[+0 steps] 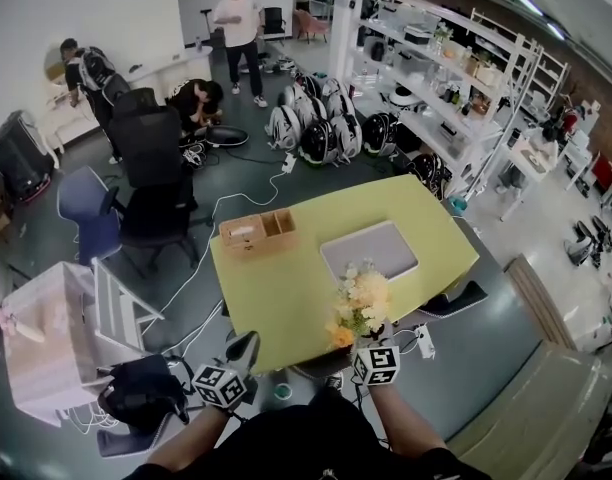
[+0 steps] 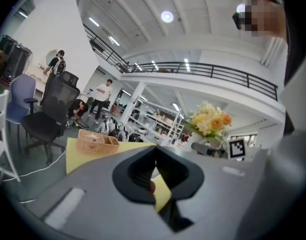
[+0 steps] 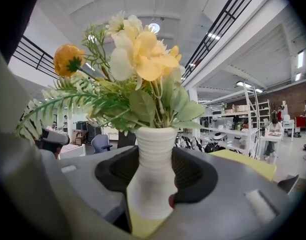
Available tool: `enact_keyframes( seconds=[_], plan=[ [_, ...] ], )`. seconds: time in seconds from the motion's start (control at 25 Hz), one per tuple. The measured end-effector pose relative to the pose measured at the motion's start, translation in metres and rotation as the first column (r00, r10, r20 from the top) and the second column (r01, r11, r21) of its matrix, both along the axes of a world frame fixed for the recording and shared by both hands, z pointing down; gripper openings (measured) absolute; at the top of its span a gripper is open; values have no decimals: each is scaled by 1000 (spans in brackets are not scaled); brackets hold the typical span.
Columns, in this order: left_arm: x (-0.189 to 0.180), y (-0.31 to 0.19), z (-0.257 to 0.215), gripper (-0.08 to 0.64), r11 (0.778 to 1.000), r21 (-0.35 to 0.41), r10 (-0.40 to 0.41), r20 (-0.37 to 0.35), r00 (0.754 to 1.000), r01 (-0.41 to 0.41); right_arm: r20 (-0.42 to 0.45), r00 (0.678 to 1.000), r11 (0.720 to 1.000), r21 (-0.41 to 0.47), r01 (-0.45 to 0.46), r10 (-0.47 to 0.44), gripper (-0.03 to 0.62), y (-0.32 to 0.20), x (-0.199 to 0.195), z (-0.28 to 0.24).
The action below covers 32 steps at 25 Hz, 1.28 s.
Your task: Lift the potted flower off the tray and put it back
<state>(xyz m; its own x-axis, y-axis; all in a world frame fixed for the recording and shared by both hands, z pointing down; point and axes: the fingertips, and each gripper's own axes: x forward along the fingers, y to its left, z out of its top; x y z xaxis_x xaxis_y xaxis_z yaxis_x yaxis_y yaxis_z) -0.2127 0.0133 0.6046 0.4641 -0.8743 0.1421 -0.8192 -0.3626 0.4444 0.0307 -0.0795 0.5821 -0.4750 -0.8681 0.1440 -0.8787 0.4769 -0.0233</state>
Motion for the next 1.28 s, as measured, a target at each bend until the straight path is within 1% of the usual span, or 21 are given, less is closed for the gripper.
enact_keyframes(
  seconds=[0.2, 0.6, 0.8, 1.04, 1.28],
  plan=[
    [26, -42, 1, 8, 1000, -8, -13, 1, 1000, 13, -5, 1000, 1000, -4, 4, -4, 210, -53, 25, 4],
    [75, -117, 17, 8, 998, -42, -54, -1, 999, 54, -34, 999, 999, -28, 19, -20, 210, -168, 75, 33],
    [95, -140, 32, 8, 994, -73, -81, 8, 997, 82, -55, 998, 998, -54, 27, -30, 210, -219, 97, 65],
    [101, -158, 50, 8, 984, -123, -129, 29, 991, 132, -59, 997, 996, -73, 49, -54, 210, -276, 109, 98],
    [116, -177, 65, 8, 976, -170, -130, 53, 990, 137, -62, 996, 993, -104, 56, -62, 210, -329, 115, 138]
  ],
)
